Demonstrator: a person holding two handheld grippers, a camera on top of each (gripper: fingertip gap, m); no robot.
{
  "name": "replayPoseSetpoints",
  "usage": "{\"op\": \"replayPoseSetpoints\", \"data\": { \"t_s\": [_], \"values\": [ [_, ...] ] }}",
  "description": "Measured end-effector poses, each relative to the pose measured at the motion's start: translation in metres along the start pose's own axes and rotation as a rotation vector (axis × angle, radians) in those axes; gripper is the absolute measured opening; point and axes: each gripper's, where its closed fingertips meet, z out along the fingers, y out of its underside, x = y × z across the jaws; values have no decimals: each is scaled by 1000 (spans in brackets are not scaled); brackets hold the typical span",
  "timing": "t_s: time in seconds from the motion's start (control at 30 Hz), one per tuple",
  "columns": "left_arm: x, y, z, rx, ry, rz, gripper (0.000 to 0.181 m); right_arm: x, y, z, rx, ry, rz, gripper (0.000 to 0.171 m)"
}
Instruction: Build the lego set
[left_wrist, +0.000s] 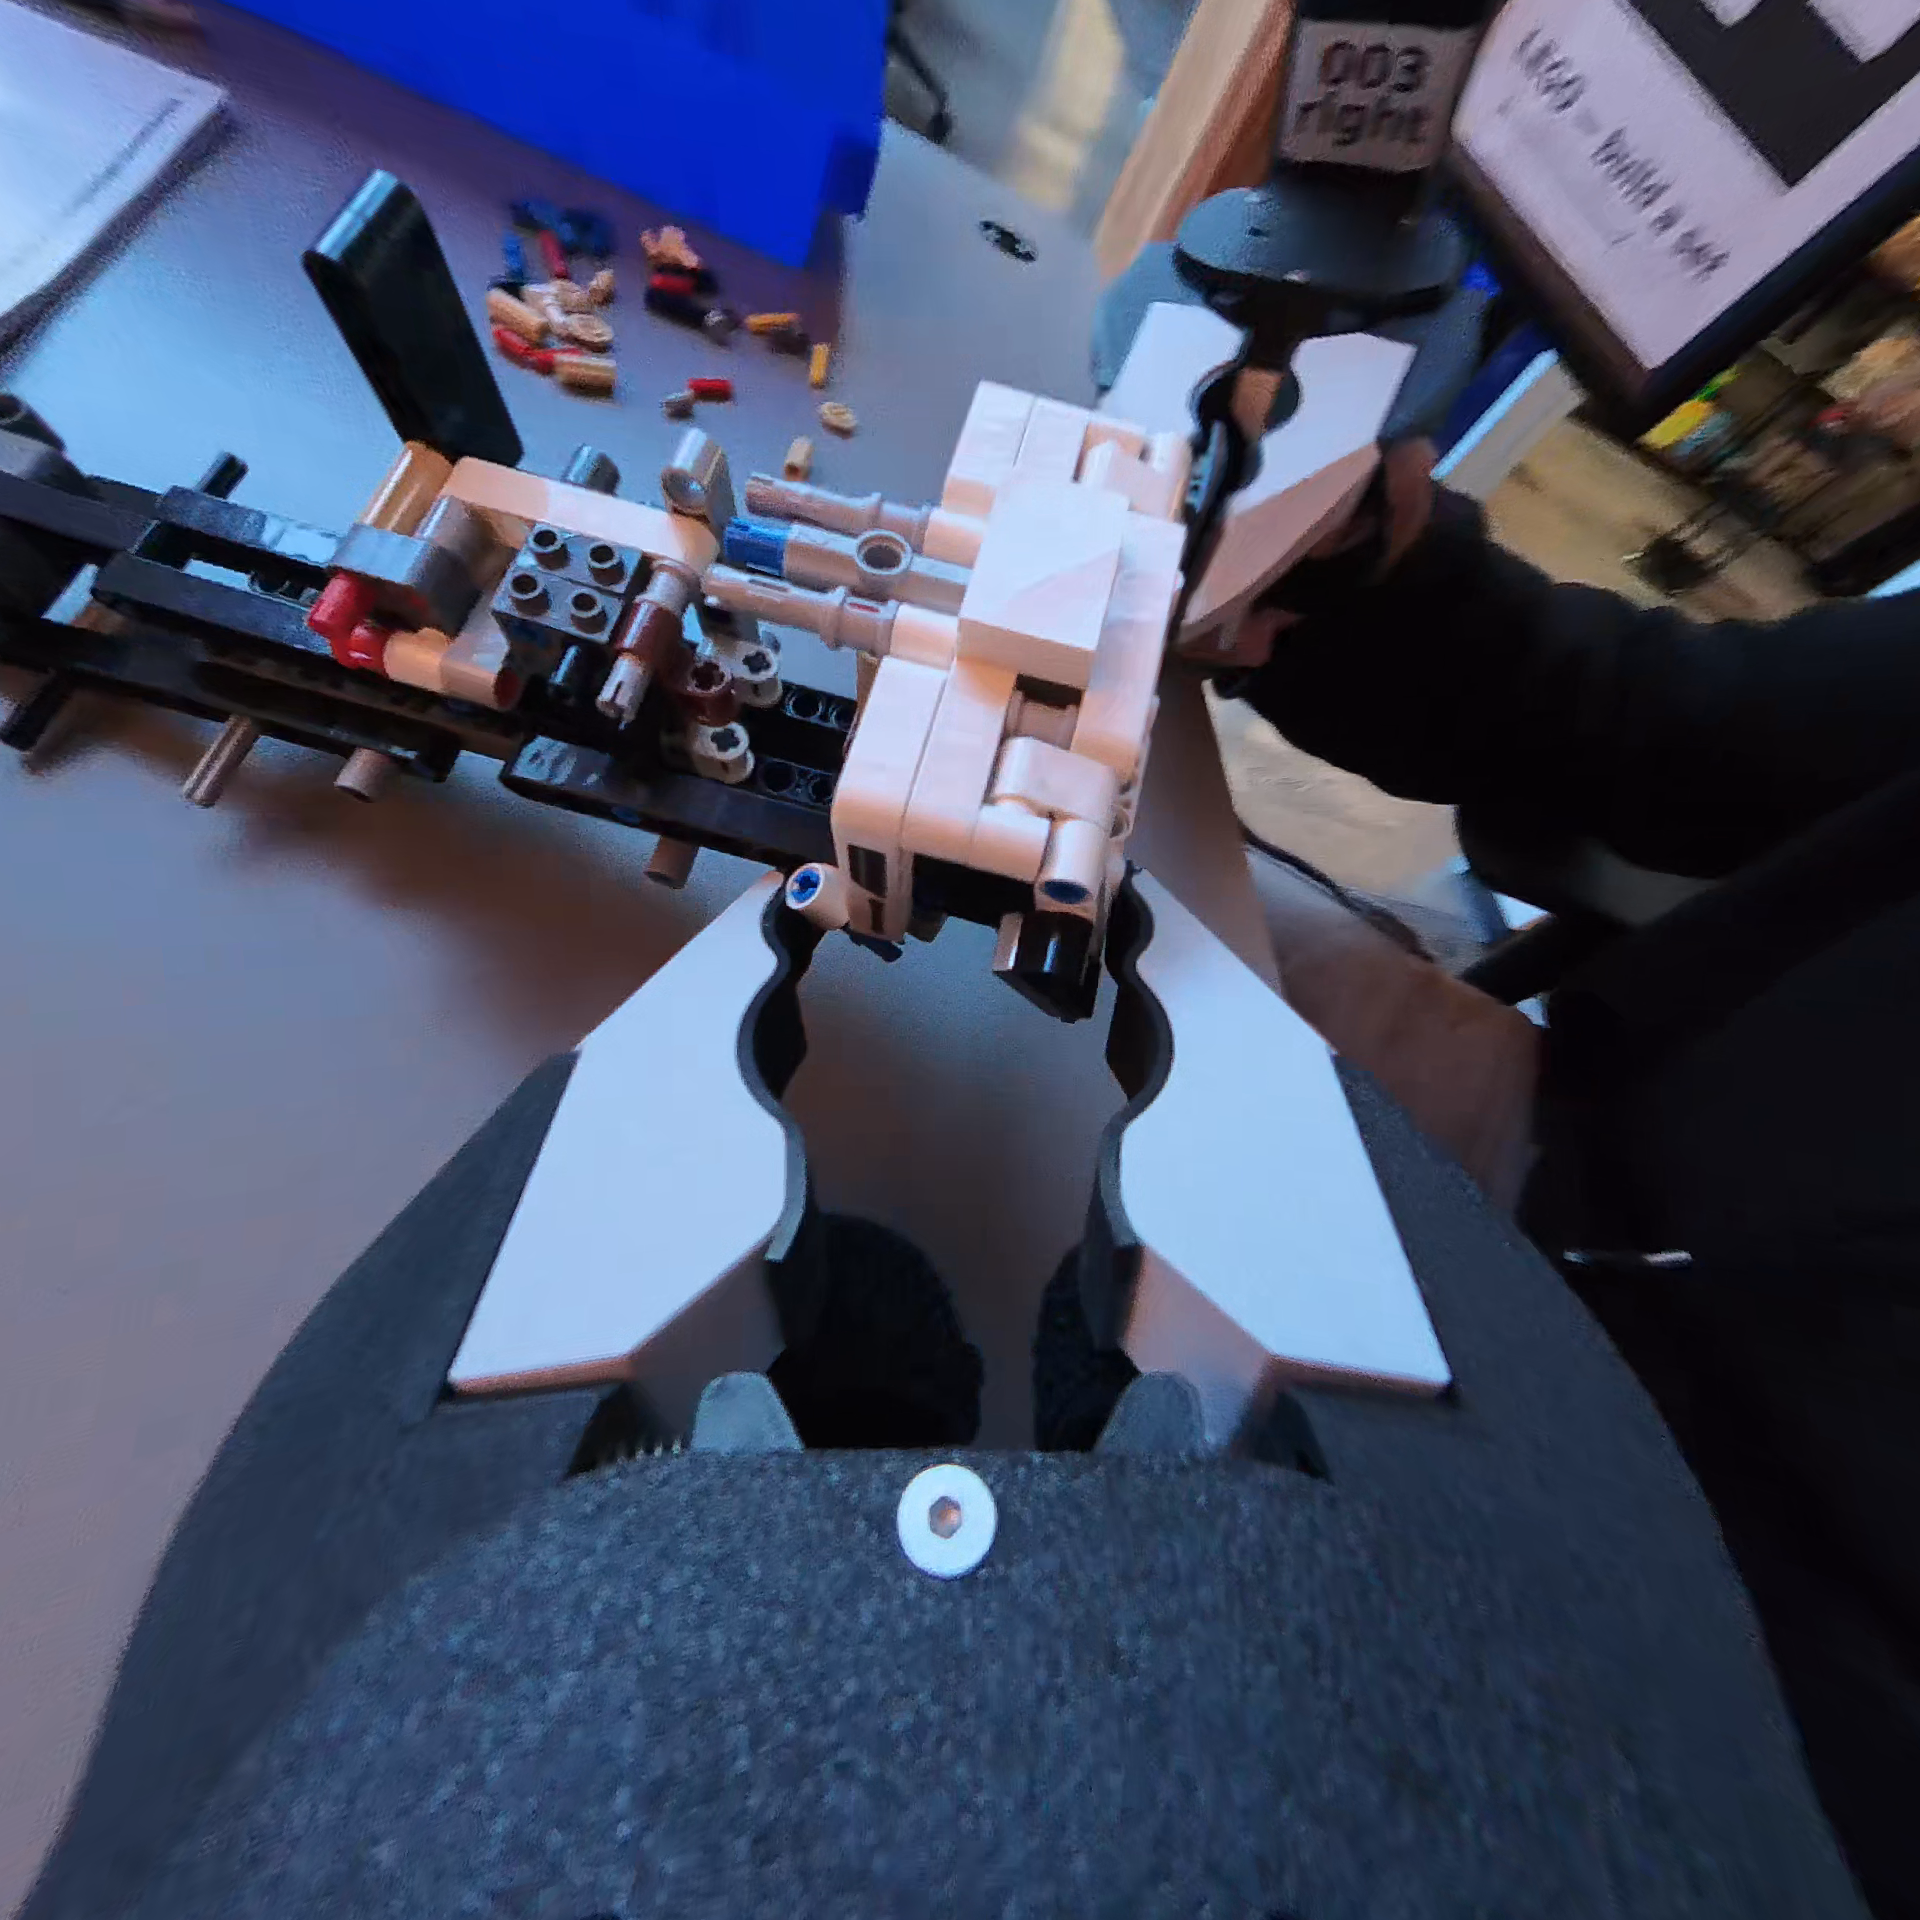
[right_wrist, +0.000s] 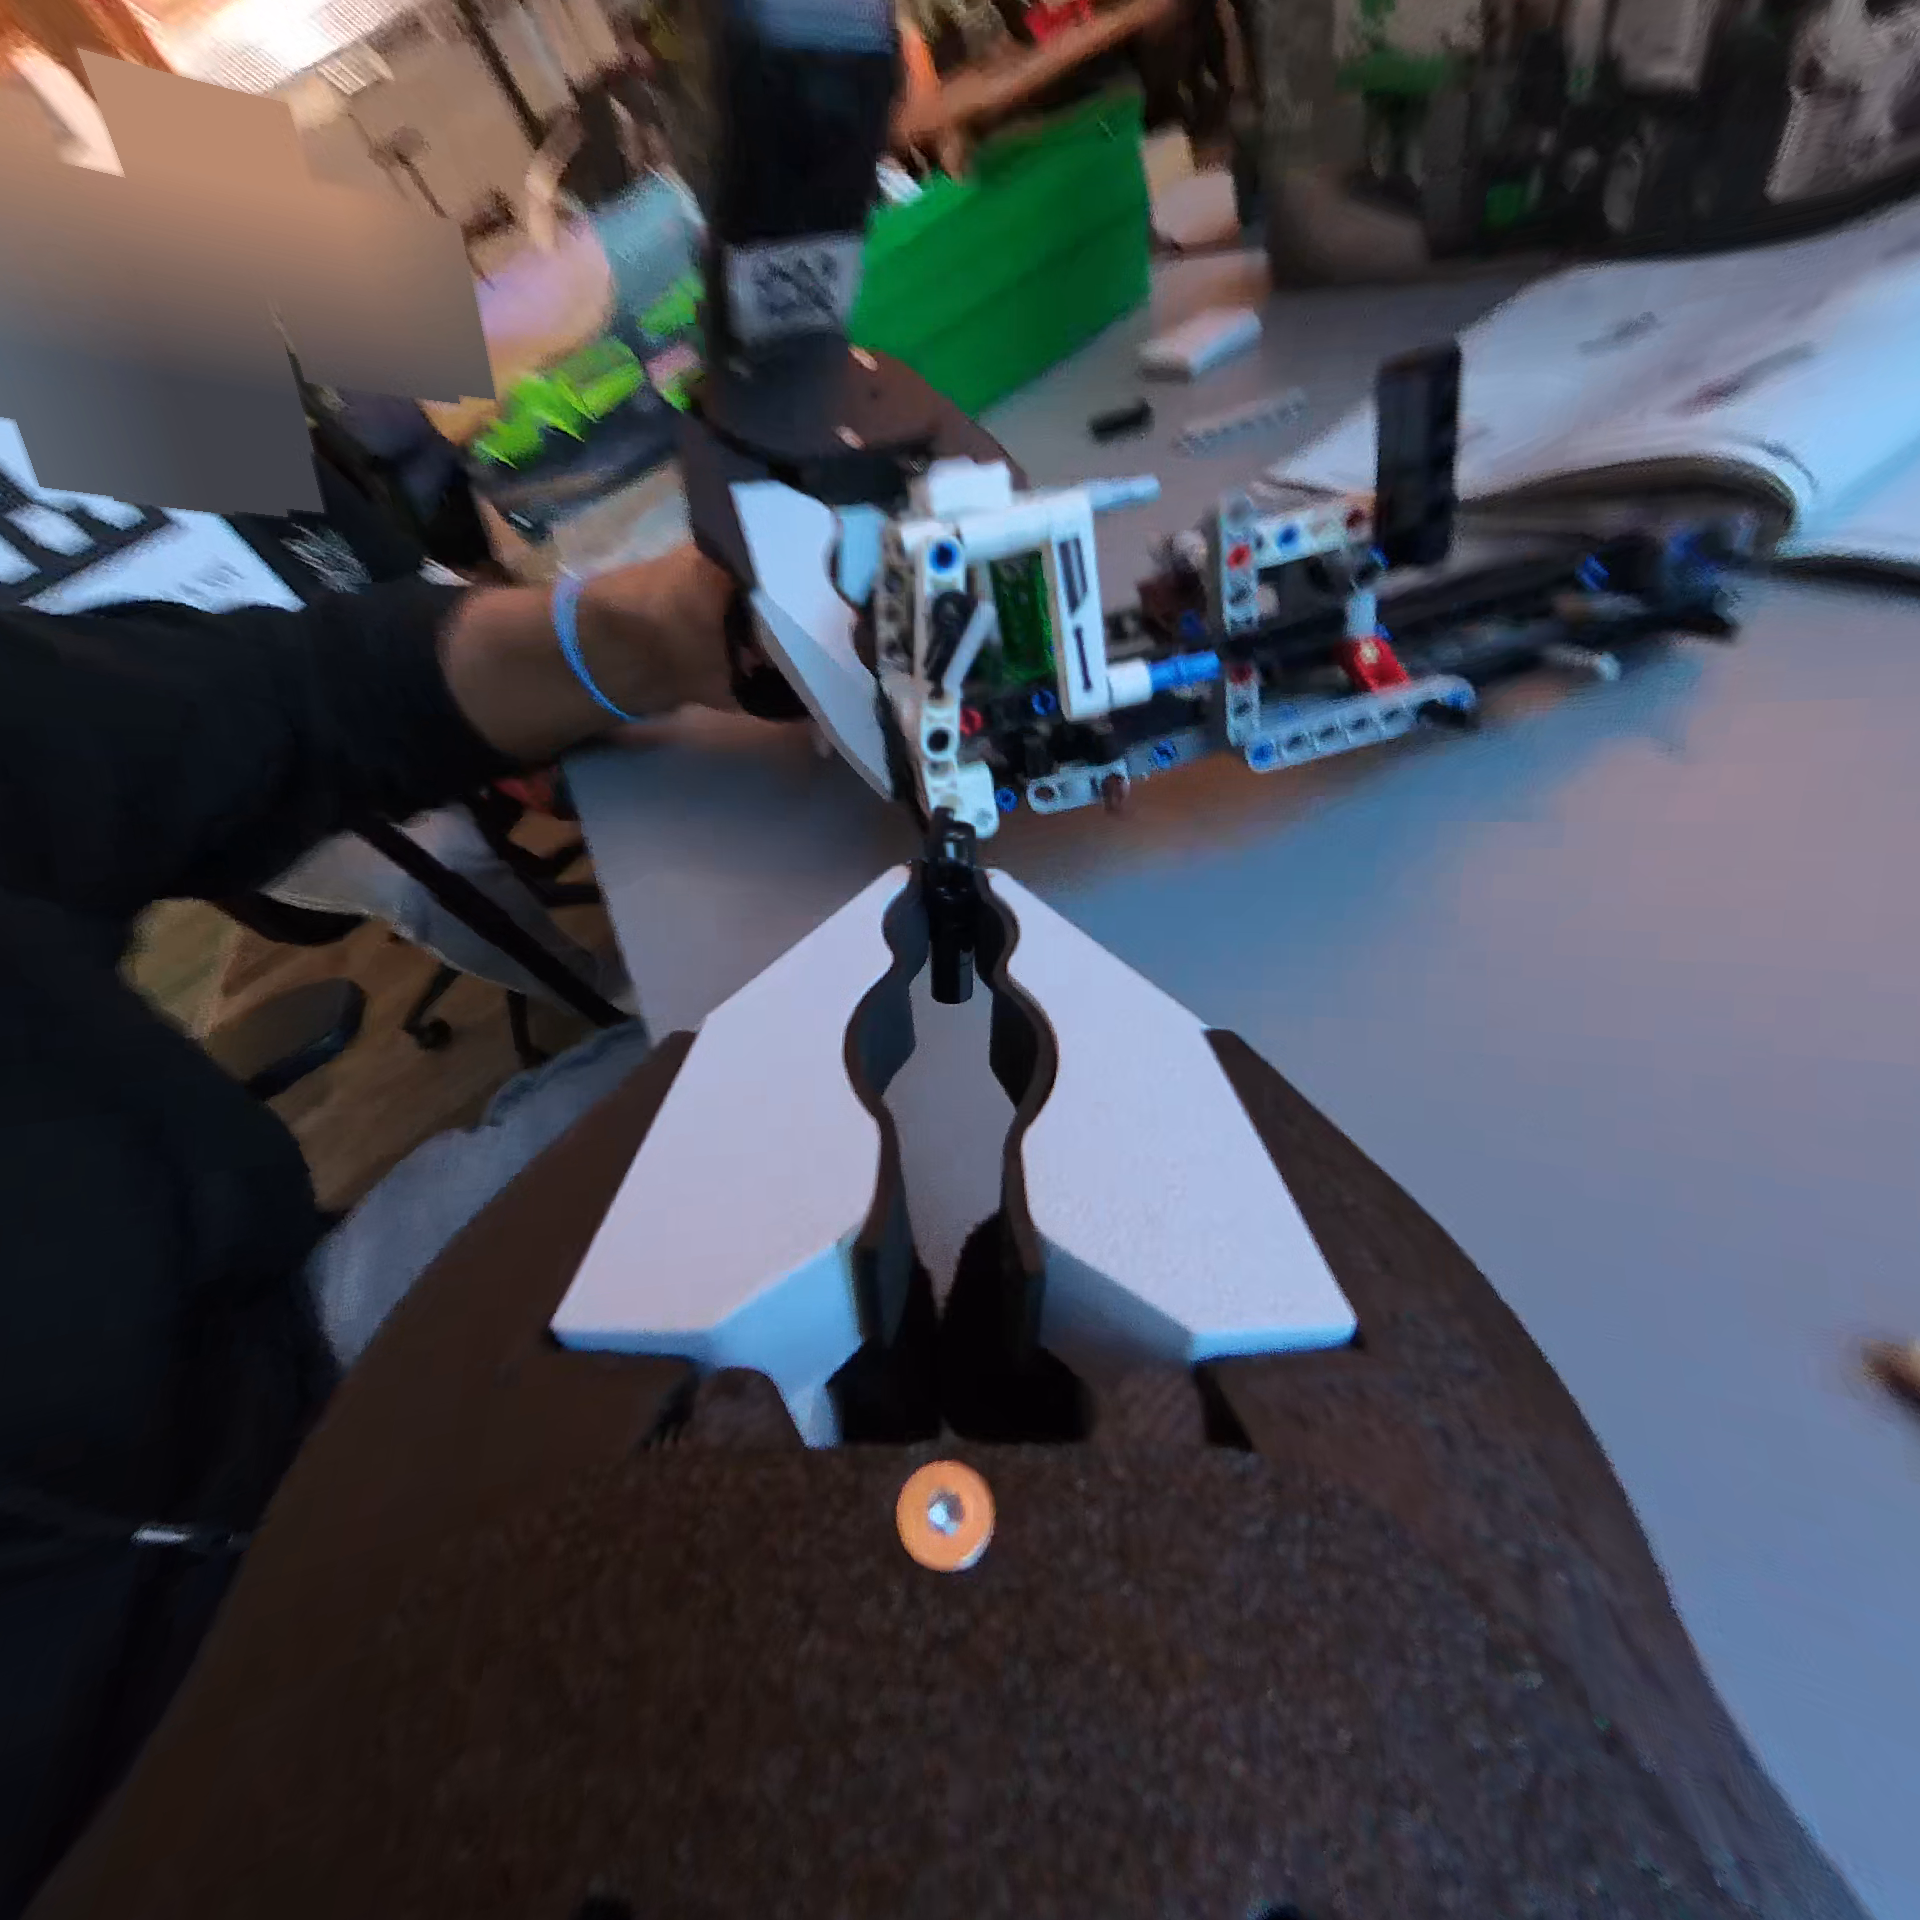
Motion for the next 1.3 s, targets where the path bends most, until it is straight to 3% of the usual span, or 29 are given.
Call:
{"op": "replayPoseSetpoints", "data": {
  "t_s": [0.3,0.47,0.7,0.83,1.3],
  "values": [
    [5,5,0,-7,62,-9,55,-8,-3,18,-18,-154,21,6],
    [6,7,1,-26,91,-38,53,-8,4,19,-82,-117,-103,6],
    [4,6,0,-11,87,-60,53,-5,3,22,-70,-99,-90,6],
    [4,2,0,20,89,-88,53,-4,0,23,-48,-14,-183,6],
    [2,4,6,16,22,-81,52,-4,8,23,-97,-86,-50,6]
  ]
}}
